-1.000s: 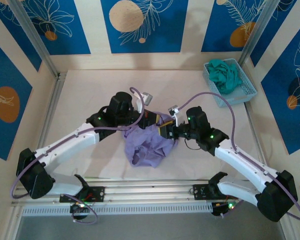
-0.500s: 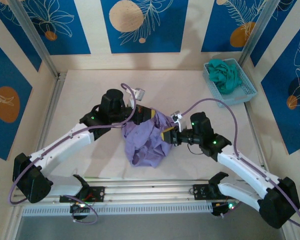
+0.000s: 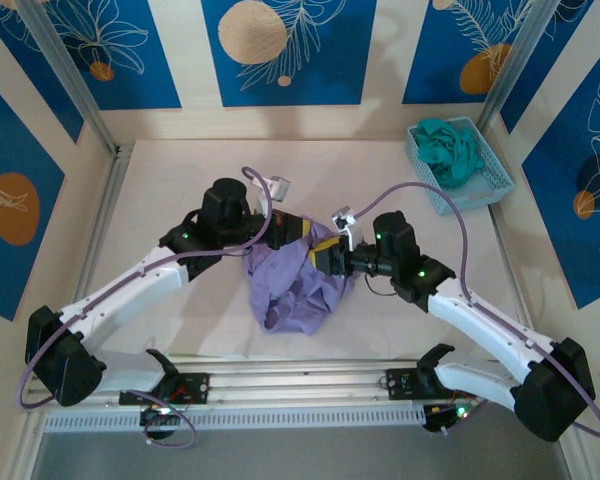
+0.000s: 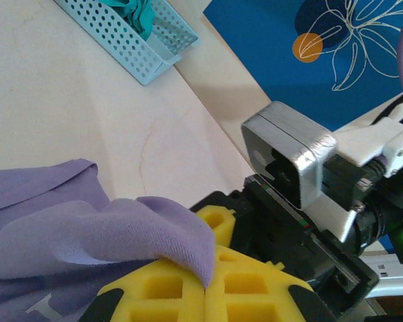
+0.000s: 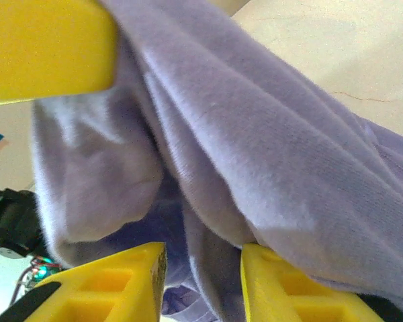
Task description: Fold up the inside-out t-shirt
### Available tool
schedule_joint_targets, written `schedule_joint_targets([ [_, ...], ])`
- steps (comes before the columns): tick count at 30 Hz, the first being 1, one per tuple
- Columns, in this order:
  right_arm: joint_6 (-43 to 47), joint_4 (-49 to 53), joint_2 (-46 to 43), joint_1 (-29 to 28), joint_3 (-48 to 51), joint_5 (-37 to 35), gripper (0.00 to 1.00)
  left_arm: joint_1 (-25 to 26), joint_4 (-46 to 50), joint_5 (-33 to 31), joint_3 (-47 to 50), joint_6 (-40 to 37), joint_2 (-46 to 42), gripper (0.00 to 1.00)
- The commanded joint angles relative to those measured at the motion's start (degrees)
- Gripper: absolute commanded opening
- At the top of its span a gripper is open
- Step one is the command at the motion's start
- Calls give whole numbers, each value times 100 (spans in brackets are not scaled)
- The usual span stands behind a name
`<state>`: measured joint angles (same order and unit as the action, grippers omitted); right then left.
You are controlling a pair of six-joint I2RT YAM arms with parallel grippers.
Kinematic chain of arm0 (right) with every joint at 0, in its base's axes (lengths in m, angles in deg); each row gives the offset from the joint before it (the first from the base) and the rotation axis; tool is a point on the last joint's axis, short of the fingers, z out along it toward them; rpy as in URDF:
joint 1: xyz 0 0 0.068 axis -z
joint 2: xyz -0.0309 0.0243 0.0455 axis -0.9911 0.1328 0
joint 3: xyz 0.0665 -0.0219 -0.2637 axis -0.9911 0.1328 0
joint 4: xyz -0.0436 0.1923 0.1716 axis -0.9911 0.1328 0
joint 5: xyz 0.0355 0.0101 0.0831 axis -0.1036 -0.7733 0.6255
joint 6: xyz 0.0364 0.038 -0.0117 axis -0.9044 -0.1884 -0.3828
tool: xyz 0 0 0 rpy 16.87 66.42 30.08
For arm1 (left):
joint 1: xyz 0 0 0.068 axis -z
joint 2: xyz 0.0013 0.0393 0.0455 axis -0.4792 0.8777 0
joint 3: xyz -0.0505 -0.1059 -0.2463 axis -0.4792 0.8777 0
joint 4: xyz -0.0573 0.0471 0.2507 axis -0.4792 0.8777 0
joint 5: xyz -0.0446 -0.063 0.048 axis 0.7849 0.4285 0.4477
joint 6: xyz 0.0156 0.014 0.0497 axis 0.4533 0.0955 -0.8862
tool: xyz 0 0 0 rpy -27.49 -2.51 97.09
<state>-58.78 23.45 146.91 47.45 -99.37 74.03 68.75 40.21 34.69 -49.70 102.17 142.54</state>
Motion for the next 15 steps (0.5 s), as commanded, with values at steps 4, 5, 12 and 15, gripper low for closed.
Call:
schedule_joint_targets([
  [4,147,-41,164,38,-251,-358,38,-34,-233,224,43,11,-35,0],
  [5,160,-56,181,46,-260,-359,38,-31,-246,239,47,16,-33,0],
  [12,203,-59,302,77,-413,-409,39,-32,-278,268,69,26,-2,0],
  [15,214,-87,322,117,-458,-398,37,-36,-280,283,77,16,-8,0],
])
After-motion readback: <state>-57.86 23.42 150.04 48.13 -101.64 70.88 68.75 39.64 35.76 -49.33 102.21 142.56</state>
